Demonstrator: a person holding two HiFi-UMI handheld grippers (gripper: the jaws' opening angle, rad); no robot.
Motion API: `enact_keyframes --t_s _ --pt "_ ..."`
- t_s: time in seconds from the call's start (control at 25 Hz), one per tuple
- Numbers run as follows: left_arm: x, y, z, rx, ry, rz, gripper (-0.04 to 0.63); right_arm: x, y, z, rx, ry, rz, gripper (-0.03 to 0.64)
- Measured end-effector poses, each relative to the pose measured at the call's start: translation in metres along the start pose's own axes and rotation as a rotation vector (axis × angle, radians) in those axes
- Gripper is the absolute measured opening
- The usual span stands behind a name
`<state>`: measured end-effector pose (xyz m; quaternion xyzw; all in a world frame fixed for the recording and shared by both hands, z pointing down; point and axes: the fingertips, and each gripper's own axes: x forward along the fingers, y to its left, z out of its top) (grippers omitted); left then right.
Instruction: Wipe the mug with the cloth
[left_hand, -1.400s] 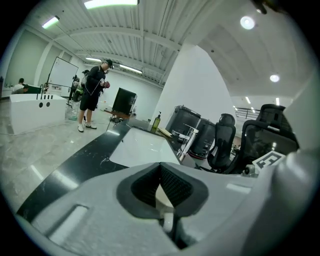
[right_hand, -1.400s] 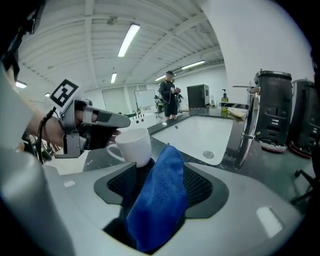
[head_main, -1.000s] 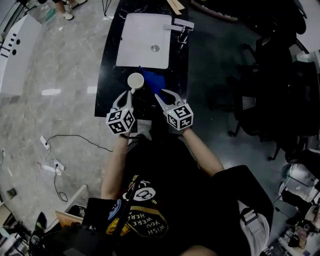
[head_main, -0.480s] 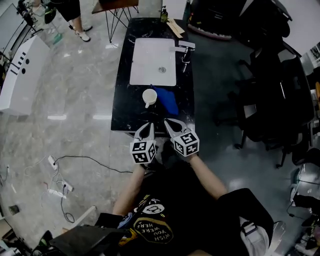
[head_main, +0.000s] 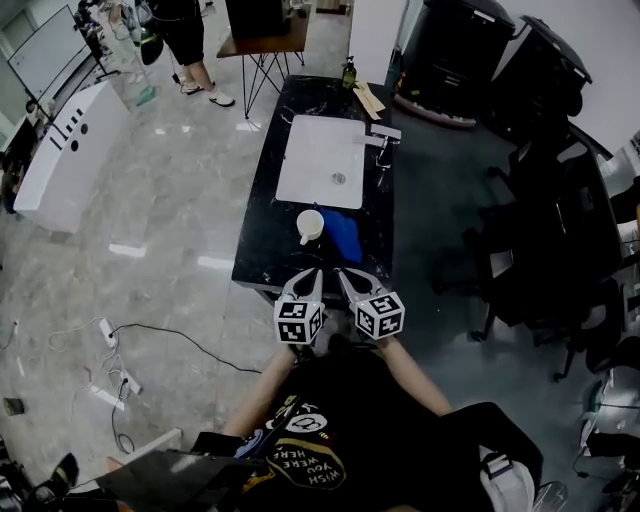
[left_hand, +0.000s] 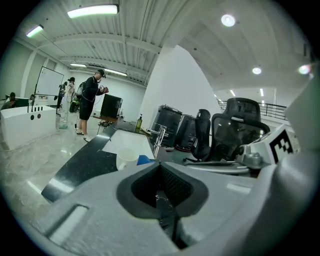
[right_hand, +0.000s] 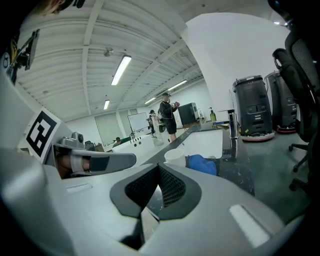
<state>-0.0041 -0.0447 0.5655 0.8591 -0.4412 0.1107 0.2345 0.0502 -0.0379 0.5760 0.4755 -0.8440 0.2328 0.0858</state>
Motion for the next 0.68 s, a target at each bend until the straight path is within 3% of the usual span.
enact_keyframes --t_s 0.68 --pt "0.0019 0.0018 0.0073 -0.009 -0.004 0.000 0.005 0.0027 -0.0064 0.0049 0.002 -0.001 0.006 0.002"
